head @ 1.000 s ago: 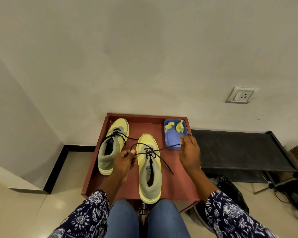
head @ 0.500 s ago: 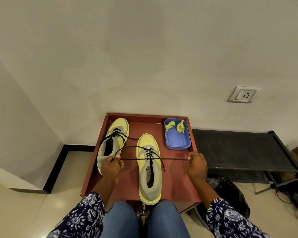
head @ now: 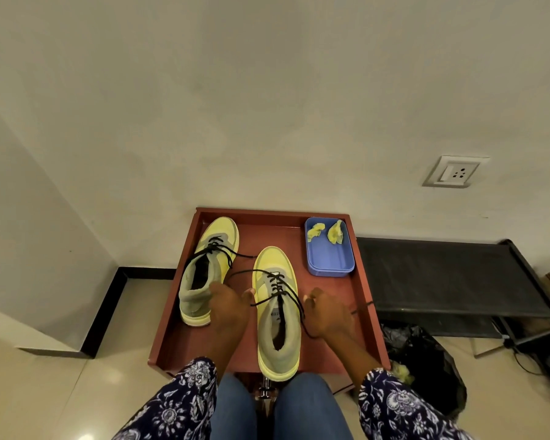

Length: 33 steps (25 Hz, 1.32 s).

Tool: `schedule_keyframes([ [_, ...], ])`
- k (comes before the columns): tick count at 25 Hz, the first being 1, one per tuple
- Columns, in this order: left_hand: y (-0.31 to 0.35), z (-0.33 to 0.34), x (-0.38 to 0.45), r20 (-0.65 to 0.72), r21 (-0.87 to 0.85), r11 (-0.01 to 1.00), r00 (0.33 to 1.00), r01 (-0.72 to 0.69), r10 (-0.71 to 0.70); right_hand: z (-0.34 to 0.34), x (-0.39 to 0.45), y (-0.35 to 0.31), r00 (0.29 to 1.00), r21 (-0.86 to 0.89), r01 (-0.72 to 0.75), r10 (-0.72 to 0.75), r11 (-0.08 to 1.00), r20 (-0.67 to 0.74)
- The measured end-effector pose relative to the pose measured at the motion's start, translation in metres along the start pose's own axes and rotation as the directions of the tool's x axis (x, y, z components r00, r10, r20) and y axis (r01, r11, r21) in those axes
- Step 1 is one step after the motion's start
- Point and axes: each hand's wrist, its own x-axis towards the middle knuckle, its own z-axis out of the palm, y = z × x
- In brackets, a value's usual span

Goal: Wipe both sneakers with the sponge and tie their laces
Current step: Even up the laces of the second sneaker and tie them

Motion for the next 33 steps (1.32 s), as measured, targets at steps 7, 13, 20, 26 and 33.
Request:
schedule_keyframes([
  [7,0.003,0.019,0.001,0.282,0.177,0.972,0.955,-0.152,0.098,0.011,0.016,-0.025,0.943,0.107,0.292,-0.305,0.95,0.136],
  [13,0.002,0.021,0.004,0.392,0.231,0.923,0.897,-0.308,0.202,0.01,0.019,-0.022,0.961,0.192,0.261,-0.274,0.946,0.044],
  [20,0.006,0.013,0.016,0.456,0.222,0.841,0.815,-0.493,0.358,0.004,0.02,-0.019,0.973,0.181,0.232,-0.229,0.956,-0.041],
  [26,0.005,0.013,0.024,0.431,0.277,0.792,0.807,-0.545,0.404,-0.001,0.024,-0.013,0.981,0.083,0.191,-0.187,0.978,-0.046],
  [33,0.0,0.019,0.029,0.395,0.345,0.791,0.843,-0.504,0.365,0.008,0.029,-0.003,0.983,0.039,0.174,-0.172,0.984,-0.057],
])
